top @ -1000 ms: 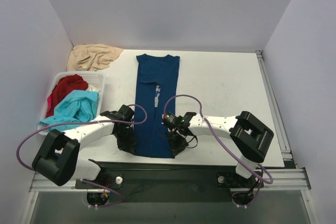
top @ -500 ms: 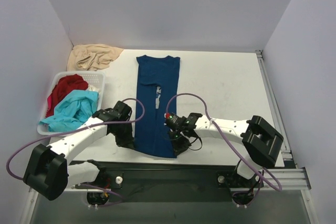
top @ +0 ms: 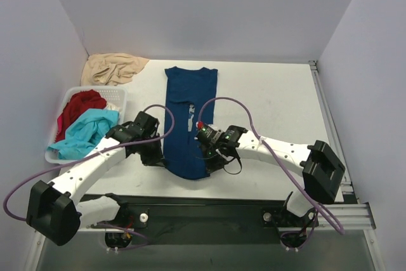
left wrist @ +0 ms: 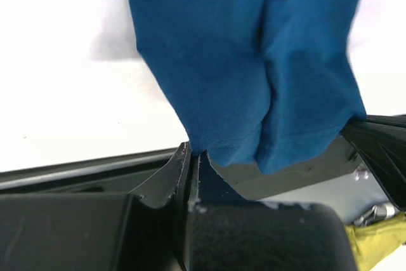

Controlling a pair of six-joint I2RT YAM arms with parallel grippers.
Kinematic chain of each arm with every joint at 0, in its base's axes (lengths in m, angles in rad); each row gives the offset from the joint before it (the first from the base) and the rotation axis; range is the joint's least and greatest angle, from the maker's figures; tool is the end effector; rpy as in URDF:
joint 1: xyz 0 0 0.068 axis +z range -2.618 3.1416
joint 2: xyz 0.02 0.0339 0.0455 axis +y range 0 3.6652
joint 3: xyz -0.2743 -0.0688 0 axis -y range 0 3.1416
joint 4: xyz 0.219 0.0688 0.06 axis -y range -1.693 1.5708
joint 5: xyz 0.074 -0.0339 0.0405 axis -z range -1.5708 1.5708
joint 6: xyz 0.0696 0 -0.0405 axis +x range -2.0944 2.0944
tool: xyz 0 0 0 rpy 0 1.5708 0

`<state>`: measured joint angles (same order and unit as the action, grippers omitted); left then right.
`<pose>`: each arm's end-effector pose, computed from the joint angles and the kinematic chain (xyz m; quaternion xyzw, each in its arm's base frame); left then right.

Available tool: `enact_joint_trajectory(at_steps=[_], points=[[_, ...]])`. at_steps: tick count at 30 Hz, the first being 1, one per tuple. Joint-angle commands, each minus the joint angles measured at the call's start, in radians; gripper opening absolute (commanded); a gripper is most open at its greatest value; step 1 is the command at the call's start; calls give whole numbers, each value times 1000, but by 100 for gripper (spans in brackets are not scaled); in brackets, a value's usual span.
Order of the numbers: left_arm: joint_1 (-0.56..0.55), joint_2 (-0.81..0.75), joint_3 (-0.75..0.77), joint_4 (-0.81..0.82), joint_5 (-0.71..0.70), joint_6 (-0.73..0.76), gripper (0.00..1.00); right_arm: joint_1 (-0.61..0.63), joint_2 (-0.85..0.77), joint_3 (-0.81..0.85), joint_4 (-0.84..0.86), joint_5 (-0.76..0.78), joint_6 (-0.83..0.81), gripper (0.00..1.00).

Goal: Fold and stack the t-shirts

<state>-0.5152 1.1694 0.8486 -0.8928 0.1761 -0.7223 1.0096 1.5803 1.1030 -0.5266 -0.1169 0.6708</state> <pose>0.1588 -0.1039 0.2204 -0.0858 0.9766 -0.1731 0.0940 0.1643 0.2766 0.2197 -0.1777 0.9420 0.2454 0.1445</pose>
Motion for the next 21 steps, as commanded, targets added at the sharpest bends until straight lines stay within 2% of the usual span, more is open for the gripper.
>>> enact_joint_trajectory(at_steps=[1, 9, 12, 21], points=[[3, -5, 79, 21, -59, -8, 0, -32, -51, 58, -85, 89, -14, 0], [7, 130, 188, 97, -128, 1, 0, -175, -31, 149, -99, 114, -89, 0], [14, 206, 260, 115, -153, 20, 0, -215, 35, 216, -105, 143, -152, 0], [52, 481, 522, 137, -207, 73, 0, -351, 245, 461, -110, 77, -247, 0]])
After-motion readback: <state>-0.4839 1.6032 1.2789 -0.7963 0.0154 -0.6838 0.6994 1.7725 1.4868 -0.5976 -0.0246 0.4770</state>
